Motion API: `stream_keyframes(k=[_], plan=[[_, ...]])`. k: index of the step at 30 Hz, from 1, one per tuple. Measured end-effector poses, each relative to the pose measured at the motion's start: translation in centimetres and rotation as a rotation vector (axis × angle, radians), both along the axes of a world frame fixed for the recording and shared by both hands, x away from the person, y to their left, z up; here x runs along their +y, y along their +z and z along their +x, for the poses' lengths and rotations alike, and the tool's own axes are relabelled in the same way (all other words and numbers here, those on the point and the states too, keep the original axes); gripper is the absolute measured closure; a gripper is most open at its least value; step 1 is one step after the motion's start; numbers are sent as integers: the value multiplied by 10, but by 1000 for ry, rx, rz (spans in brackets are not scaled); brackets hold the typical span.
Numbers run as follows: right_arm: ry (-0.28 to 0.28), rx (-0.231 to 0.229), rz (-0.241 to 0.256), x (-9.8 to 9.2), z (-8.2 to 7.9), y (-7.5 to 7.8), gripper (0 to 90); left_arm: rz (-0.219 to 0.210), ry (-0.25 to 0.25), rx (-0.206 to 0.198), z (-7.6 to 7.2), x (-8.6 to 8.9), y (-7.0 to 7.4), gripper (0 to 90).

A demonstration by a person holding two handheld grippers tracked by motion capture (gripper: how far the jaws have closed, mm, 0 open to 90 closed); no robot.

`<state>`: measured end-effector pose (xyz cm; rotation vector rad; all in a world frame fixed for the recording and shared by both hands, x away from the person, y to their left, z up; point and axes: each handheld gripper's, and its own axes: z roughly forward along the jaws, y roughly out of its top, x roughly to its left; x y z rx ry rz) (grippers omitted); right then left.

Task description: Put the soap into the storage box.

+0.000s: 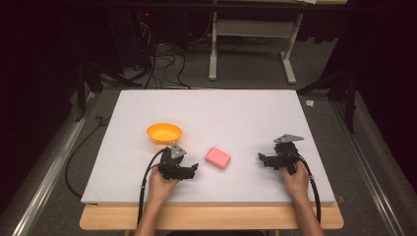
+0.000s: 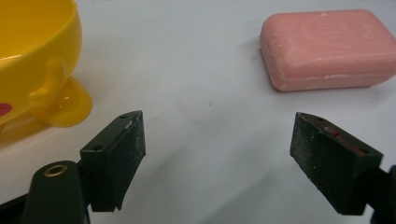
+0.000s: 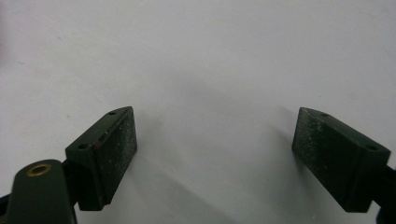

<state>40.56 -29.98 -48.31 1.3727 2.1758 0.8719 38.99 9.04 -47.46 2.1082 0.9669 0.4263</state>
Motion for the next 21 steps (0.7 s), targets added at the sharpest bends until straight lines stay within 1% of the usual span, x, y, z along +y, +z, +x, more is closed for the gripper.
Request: stream_keyframes(k=[1,6,11,16,17,21], plan=[[0,0,0,0,0,0,146,-8,1,-2,-1,0,1,189],[0,-2,0,0,0,0,146,-17,-5,-4,-3,0,5,189],[-1,-1,0,0,0,0,146,-44,-18,-11,-6,-2,15,189],[0,-2,0,0,0,0,146,-56,-24,-22,-7,-4,20,190],[0,0,0,0,0,0,146,-70,-27,-26,-8,-5,22,190],[0,-1,0,0,0,0,146,-67,-35,-28,-8,-9,25,189]])
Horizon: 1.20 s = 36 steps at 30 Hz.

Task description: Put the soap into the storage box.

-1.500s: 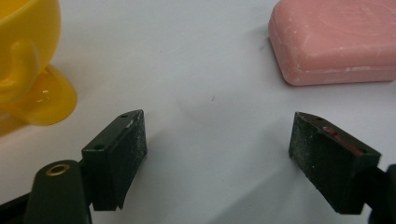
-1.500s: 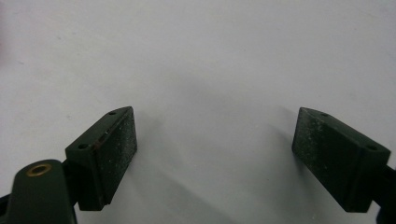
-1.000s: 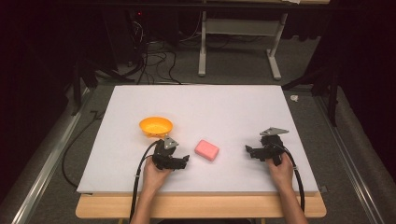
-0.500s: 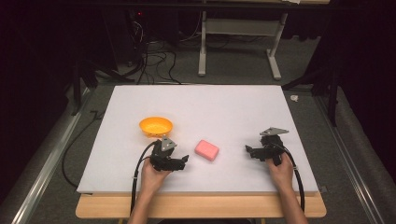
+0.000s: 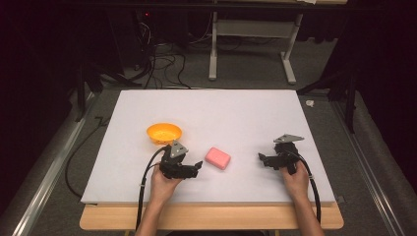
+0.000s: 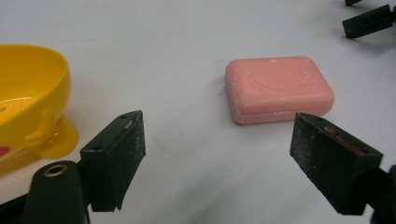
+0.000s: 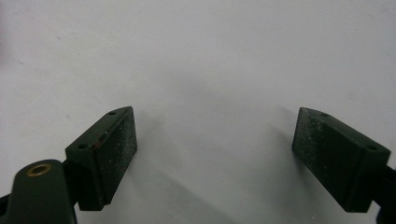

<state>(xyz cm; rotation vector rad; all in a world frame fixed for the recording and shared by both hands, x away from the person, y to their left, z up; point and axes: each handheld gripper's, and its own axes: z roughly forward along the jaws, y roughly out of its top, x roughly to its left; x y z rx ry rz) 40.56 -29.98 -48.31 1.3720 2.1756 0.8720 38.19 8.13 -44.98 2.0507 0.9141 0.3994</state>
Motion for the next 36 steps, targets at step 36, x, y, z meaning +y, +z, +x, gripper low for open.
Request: stream_keyframes(k=[36], plan=[[0,1,0,0,0,0,146,-59,-20,13,12,-42,9,108]])
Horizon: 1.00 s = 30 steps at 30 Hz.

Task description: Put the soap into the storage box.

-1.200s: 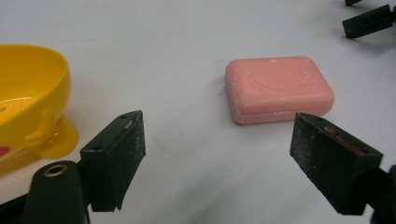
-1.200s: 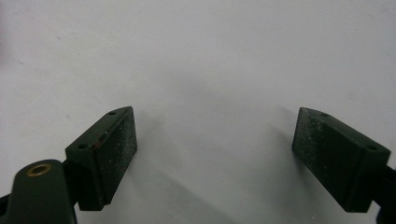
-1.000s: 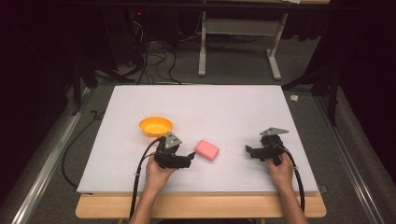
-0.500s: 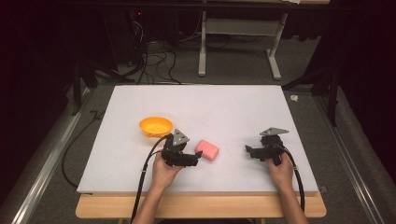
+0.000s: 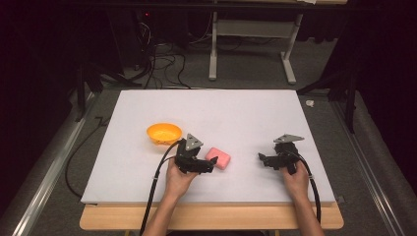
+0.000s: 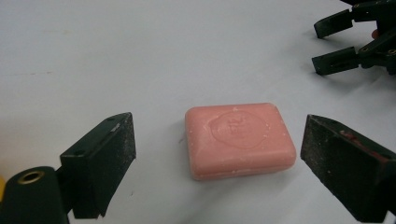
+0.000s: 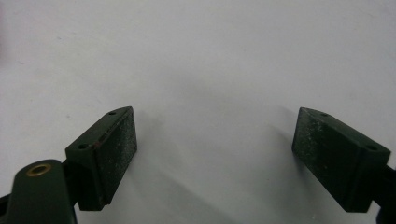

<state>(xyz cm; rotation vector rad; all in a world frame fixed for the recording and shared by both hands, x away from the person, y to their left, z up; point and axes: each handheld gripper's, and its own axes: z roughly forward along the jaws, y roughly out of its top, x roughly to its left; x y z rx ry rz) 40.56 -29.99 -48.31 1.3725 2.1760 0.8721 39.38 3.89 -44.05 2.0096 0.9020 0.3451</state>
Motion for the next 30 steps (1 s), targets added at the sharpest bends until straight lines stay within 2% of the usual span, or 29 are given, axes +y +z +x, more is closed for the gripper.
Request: stream_keyframes(k=[7,14,21,30], plan=[[0,0,0,0,0,0,146,-1,3,15,3,-8,-2,83],[0,0,0,0,0,0,146,25,11,26,7,-19,-7,50],[0,0,0,0,0,0,146,32,11,38,9,-26,-10,34],[0,0,0,0,0,0,146,68,22,55,12,-36,-20,15]])
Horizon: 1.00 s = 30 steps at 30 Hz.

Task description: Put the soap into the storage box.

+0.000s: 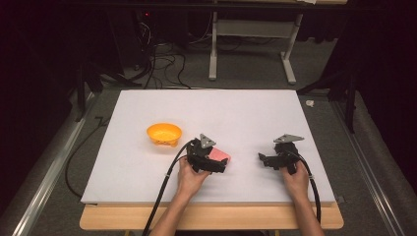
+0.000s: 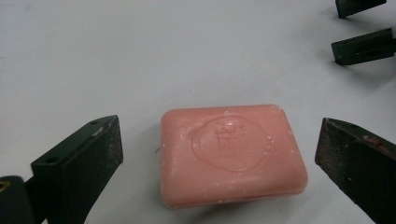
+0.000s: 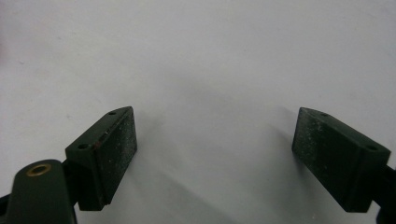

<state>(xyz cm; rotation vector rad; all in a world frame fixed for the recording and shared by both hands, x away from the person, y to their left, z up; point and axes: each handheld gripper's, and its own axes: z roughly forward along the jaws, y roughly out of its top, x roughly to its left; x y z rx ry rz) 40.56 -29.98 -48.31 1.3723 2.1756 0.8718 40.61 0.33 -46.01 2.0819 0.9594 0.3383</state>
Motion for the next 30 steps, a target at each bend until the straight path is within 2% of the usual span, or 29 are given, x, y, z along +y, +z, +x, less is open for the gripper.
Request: stream_keyframes(k=[6,8,19,30], plan=[[0,-2,0,0,0,0,146,21,2,21,4,-6,-9,4],[-1,-1,0,0,0,0,146,14,4,29,4,-7,-11,3],[-1,-1,0,0,0,0,146,31,12,34,5,-11,-18,3],[-1,-1,0,0,0,0,146,50,4,42,4,-14,-22,46]])
